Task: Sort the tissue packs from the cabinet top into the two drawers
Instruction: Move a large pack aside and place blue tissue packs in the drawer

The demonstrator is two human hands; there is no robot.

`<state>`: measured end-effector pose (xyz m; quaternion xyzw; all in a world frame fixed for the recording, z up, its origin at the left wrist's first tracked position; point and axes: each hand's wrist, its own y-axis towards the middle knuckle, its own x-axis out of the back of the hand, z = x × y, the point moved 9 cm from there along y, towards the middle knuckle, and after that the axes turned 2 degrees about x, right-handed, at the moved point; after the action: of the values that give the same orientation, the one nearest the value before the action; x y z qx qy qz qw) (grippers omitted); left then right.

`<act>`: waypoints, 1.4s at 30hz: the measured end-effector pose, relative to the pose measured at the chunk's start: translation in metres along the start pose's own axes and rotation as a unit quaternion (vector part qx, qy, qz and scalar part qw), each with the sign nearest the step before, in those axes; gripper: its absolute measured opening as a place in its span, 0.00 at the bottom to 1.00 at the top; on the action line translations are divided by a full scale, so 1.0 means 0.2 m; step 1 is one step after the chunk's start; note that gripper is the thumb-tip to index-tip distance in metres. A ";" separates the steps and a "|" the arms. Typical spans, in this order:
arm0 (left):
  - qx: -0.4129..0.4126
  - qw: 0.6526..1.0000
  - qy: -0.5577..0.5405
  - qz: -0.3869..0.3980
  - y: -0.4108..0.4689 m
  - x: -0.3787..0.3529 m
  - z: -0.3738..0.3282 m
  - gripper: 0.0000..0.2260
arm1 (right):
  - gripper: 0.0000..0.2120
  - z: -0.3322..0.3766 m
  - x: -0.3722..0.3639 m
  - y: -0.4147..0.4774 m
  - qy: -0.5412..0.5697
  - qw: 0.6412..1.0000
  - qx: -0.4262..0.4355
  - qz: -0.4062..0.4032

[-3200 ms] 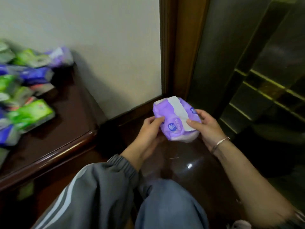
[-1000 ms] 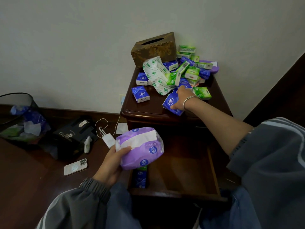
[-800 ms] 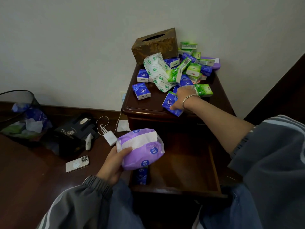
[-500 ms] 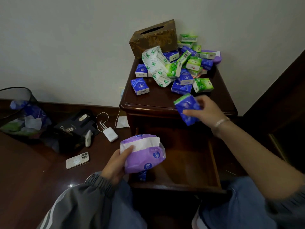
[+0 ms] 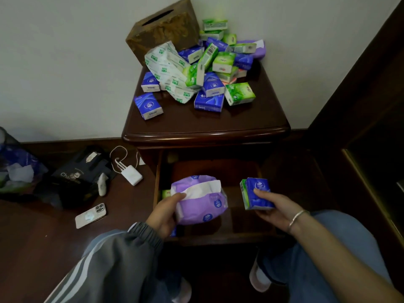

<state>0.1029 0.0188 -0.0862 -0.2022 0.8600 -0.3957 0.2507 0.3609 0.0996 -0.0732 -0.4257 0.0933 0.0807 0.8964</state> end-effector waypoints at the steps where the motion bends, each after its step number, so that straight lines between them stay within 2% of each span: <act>1: 0.004 1.000 -0.018 -0.002 0.01 -0.01 0.01 0.15 | 0.23 0.00 0.01 0.00 0.001 1.000 0.000 -0.002; 5: 0.008 0.997 -0.081 -0.012 0.08 -0.03 0.07 0.19 | 0.22 -0.01 0.06 0.01 -0.001 1.000 -0.001 0.002; 10: 0.026 0.995 -0.092 -0.017 0.18 -0.14 0.13 0.19 | 0.14 0.06 0.13 0.03 0.006 0.999 0.040 -0.019; 13: -0.007 0.992 -0.126 -0.018 0.27 -0.28 0.14 0.19 | 0.16 0.10 0.18 0.03 -0.002 0.997 0.070 -0.042; 16: 0.009 0.999 -0.030 -0.026 0.35 -0.42 0.23 0.22 | 0.18 0.11 0.24 0.03 -0.010 0.995 0.083 -0.063; 18: 0.029 0.993 0.084 -0.077 0.40 -0.45 0.32 0.26 | 0.20 0.12 0.29 0.03 -0.016 0.993 0.088 -0.074; 20: -0.019 0.951 0.246 -0.185 0.42 -0.39 0.30 0.35 | 0.21 0.12 0.33 0.04 -0.017 0.992 0.092 -0.084; 22: -0.109 0.882 0.401 -0.222 0.43 -0.38 0.20 0.37 | 0.22 0.12 0.35 0.05 -0.019 0.991 0.099 -0.089; 24: -0.173 0.812 0.520 -0.200 0.48 -0.41 0.14 0.33 | 0.21 0.12 0.36 0.05 -0.033 0.989 0.106 -0.094; 26: -0.170 0.751 0.616 -0.166 0.58 -0.40 0.17 0.29 | 0.21 0.12 0.37 0.05 -0.049 0.987 0.117 -0.098; 28: -0.149 0.722 0.665 -0.123 0.66 -0.42 0.22 0.26 | 0.22 0.12 0.37 0.06 -0.060 0.986 0.122 -0.101; 30: -0.152 0.718 0.673 -0.092 0.69 -0.49 0.26 0.25 | 0.22 0.13 0.37 0.07 -0.068 0.984 0.125 -0.105; 32: -0.183 0.730 0.655 -0.057 0.71 -0.62 0.26 0.25 | 0.22 0.13 0.37 0.09 -0.075 0.983 0.129 -0.105; 33: -0.198 0.747 0.633 -0.033 0.72 -0.69 0.25 0.24 | 0.23 0.14 0.36 0.10 -0.076 0.983 0.132 -0.102; 35: -0.208 0.810 0.549 0.009 0.72 -0.79 0.21 0.23 | 0.23 0.15 0.35 0.11 -0.073 0.983 0.138 -0.094; 37: -0.205 0.852 0.482 0.011 0.72 -0.81 0.13 0.24 | 0.23 0.15 0.33 0.12 -0.070 0.984 0.142 -0.088; 40: -0.218 0.845 0.488 0.013 0.69 -0.78 0.02 0.22 | 0.23 0.15 0.30 0.14 -0.072 0.983 0.147 -0.080; 42: -0.204 0.815 0.543 0.017 0.66 -0.72 -0.01 0.24 | 0.23 0.15 0.28 0.16 -0.073 0.982 0.152 -0.078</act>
<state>0.1961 0.1791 -0.1492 0.0134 0.9208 -0.2523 -0.2970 0.4103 0.1469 -0.0908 -0.2830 0.0048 0.0262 0.9587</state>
